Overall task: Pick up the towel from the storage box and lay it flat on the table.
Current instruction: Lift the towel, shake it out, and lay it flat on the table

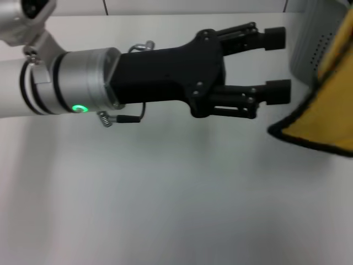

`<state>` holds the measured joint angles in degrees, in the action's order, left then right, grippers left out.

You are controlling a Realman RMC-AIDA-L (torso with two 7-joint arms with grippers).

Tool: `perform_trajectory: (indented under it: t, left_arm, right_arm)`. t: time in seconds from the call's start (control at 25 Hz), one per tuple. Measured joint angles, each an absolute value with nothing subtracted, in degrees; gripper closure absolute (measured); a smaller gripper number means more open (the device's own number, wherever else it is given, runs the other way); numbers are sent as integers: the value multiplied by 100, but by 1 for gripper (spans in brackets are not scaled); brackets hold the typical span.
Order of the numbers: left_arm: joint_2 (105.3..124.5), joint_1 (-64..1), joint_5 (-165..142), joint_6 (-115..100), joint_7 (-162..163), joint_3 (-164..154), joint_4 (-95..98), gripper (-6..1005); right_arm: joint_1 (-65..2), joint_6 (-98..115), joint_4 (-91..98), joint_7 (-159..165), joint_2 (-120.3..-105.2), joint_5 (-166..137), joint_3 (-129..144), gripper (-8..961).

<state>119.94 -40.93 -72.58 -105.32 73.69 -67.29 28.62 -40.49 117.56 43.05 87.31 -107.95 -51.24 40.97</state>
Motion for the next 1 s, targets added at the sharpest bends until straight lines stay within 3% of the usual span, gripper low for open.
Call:
perform_trajectory:
  t: [1.0]
  left_arm:
    - [11987, -3772, -7177, -10188, 7208, -6600, 2935, 222]
  right_arm:
    - [-4043, 11617, 4313, 8583, -10792, -5150, 4096, 942]
